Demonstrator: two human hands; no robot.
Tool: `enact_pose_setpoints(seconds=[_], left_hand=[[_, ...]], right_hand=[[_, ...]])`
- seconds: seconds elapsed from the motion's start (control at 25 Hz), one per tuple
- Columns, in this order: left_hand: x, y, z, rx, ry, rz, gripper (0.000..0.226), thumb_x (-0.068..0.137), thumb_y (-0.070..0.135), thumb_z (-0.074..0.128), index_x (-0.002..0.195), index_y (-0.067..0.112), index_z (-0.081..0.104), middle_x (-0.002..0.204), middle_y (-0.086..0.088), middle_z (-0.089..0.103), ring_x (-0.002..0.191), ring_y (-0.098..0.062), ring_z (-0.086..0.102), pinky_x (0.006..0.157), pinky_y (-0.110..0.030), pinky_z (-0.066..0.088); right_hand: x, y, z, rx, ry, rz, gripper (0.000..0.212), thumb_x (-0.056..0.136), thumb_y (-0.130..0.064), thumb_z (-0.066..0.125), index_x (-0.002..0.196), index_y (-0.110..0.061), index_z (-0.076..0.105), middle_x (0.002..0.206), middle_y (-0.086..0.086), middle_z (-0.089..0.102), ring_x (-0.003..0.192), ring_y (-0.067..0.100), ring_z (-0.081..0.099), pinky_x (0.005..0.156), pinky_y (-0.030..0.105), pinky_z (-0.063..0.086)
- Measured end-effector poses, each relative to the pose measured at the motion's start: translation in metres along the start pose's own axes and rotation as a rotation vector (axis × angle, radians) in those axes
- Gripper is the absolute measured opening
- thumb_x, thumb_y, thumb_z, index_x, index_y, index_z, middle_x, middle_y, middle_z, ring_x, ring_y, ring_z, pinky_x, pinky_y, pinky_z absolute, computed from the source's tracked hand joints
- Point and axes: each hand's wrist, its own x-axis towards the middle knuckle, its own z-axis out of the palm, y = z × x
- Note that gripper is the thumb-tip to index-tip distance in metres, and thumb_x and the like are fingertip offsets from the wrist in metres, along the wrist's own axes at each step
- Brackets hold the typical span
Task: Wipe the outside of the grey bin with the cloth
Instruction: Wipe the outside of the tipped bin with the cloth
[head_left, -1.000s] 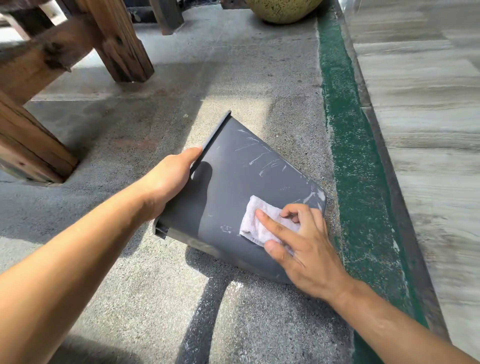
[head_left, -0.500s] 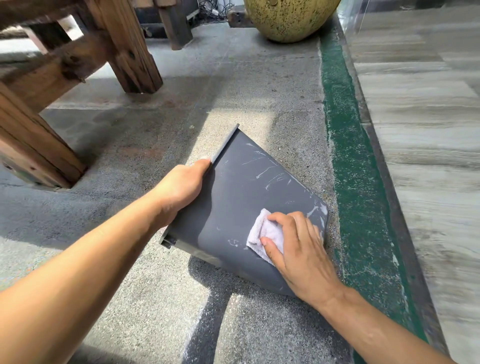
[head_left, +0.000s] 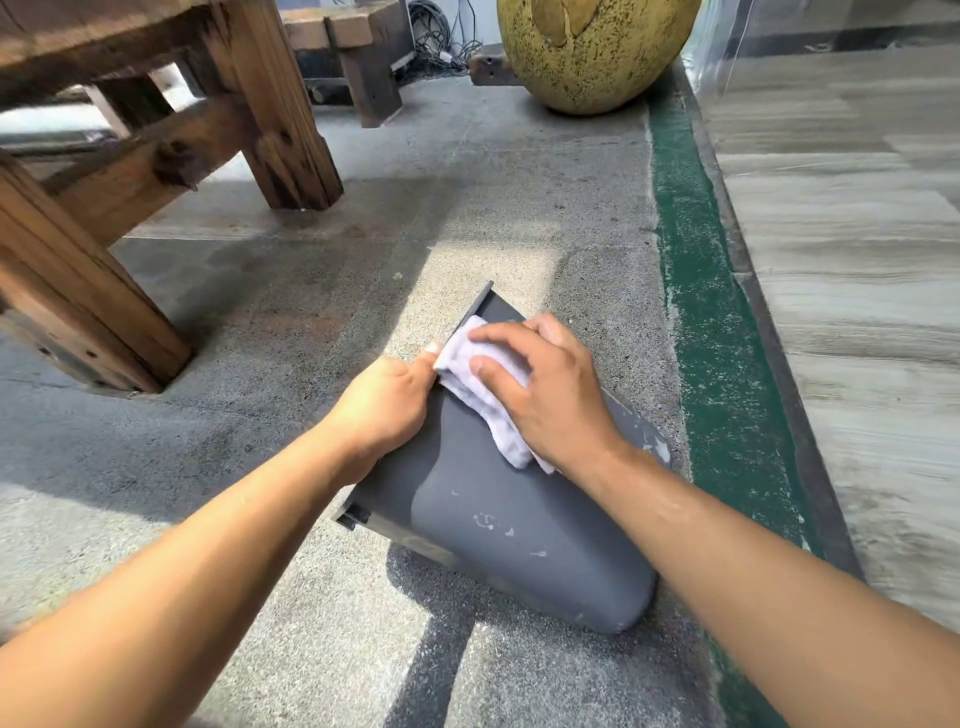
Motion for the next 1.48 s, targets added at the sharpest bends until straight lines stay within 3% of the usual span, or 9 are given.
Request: enact_pose_setpoints(seconds=[0.12, 0.24, 0.44, 0.68, 0.8, 0.96, 1.24, 1.36, 1.48], left_hand=[[-0.005, 0.001, -0.001, 0.102, 0.042, 0.096, 0.056, 0.108, 0.043, 0.033, 0.069, 0.005, 0.047, 0.069, -0.011, 0.057, 0.068, -0.031, 0.052, 0.057, -0.032, 0.041], [-0.005, -0.003, -0.001, 0.100, 0.068, 0.071, 0.065, 0.106, 0.053, 0.037, 0.062, 0.006, 0.045, 0.063, -0.012, 0.053, 0.061, -0.032, 0.047, 0.053, -0.030, 0.039], [-0.003, -0.004, 0.003, 0.148, 0.068, 0.091, 0.074, 0.102, 0.061, 0.037, 0.061, 0.000, 0.048, 0.073, -0.028, 0.065, 0.067, -0.039, 0.058, 0.058, -0.038, 0.041], [-0.004, -0.023, 0.012, 0.126, -0.006, 0.034, 0.082, 0.099, 0.066, 0.040, 0.070, -0.007, 0.062, 0.076, -0.028, 0.070, 0.074, -0.041, 0.067, 0.065, -0.038, 0.051], [-0.007, -0.028, 0.010, 0.089, 0.005, 0.009, 0.082, 0.099, 0.066, 0.041, 0.068, -0.008, 0.059, 0.074, -0.028, 0.070, 0.072, -0.041, 0.067, 0.059, -0.036, 0.045], [-0.007, -0.026, 0.011, 0.108, 0.004, 0.011, 0.082, 0.099, 0.065, 0.040, 0.069, -0.010, 0.055, 0.067, -0.024, 0.065, 0.071, -0.043, 0.066, 0.054, -0.033, 0.039], [-0.003, -0.019, 0.004, 0.114, 0.002, 0.018, 0.089, 0.094, 0.074, 0.037, 0.076, -0.007, 0.067, 0.074, -0.025, 0.073, 0.072, -0.040, 0.070, 0.067, -0.041, 0.055], [-0.005, -0.013, 0.000, 0.067, -0.017, 0.007, 0.086, 0.093, 0.075, 0.041, 0.078, -0.004, 0.071, 0.075, -0.022, 0.075, 0.067, -0.038, 0.072, 0.061, -0.043, 0.059], [-0.012, -0.006, 0.003, -0.212, -0.112, -0.051, 0.055, 0.101, 0.054, 0.050, 0.080, 0.013, 0.079, 0.074, -0.002, 0.080, 0.057, -0.014, 0.074, 0.047, -0.025, 0.058]], right_hand=[[0.017, -0.007, 0.008, -0.104, -0.114, 0.022, 0.023, 0.090, -0.040, 0.072, 0.109, -0.029, 0.075, 0.100, 0.001, 0.052, 0.092, 0.014, 0.055, 0.085, 0.023, 0.043], [0.016, -0.003, 0.004, -0.157, -0.191, 0.044, 0.030, 0.085, -0.051, 0.070, 0.107, -0.032, 0.073, 0.101, -0.002, 0.052, 0.097, 0.014, 0.056, 0.093, 0.035, 0.049], [0.008, -0.001, -0.008, -0.273, -0.263, 0.062, 0.034, 0.084, -0.058, 0.065, 0.110, -0.036, 0.063, 0.103, -0.002, 0.051, 0.097, 0.019, 0.058, 0.087, 0.034, 0.050], [-0.017, 0.016, -0.020, -0.366, -0.378, 0.129, 0.034, 0.079, -0.055, 0.067, 0.106, -0.037, 0.058, 0.099, -0.002, 0.050, 0.095, 0.027, 0.060, 0.083, 0.037, 0.053], [-0.033, 0.025, -0.032, -0.393, -0.422, 0.188, 0.035, 0.074, -0.056, 0.068, 0.102, -0.039, 0.056, 0.096, -0.005, 0.051, 0.093, 0.024, 0.059, 0.080, 0.037, 0.052], [-0.059, 0.038, -0.058, -0.425, -0.499, 0.317, 0.037, 0.071, -0.058, 0.067, 0.099, -0.038, 0.051, 0.097, -0.008, 0.051, 0.094, 0.022, 0.058, 0.080, 0.040, 0.054], [-0.148, 0.088, -0.120, -0.586, -0.553, 0.600, 0.022, 0.075, -0.050, 0.062, 0.089, -0.035, 0.053, 0.091, -0.009, 0.049, 0.080, 0.014, 0.057, 0.077, 0.040, 0.053], [-0.177, 0.101, -0.137, -0.566, -0.403, 0.702, 0.013, 0.080, -0.033, 0.068, 0.083, -0.036, 0.056, 0.090, -0.007, 0.055, 0.079, 0.012, 0.058, 0.076, 0.038, 0.053], [-0.154, 0.095, -0.142, -0.334, -0.081, 0.719, 0.031, 0.081, -0.020, 0.075, 0.099, -0.038, 0.058, 0.093, -0.011, 0.065, 0.081, 0.007, 0.065, 0.070, 0.031, 0.052]])
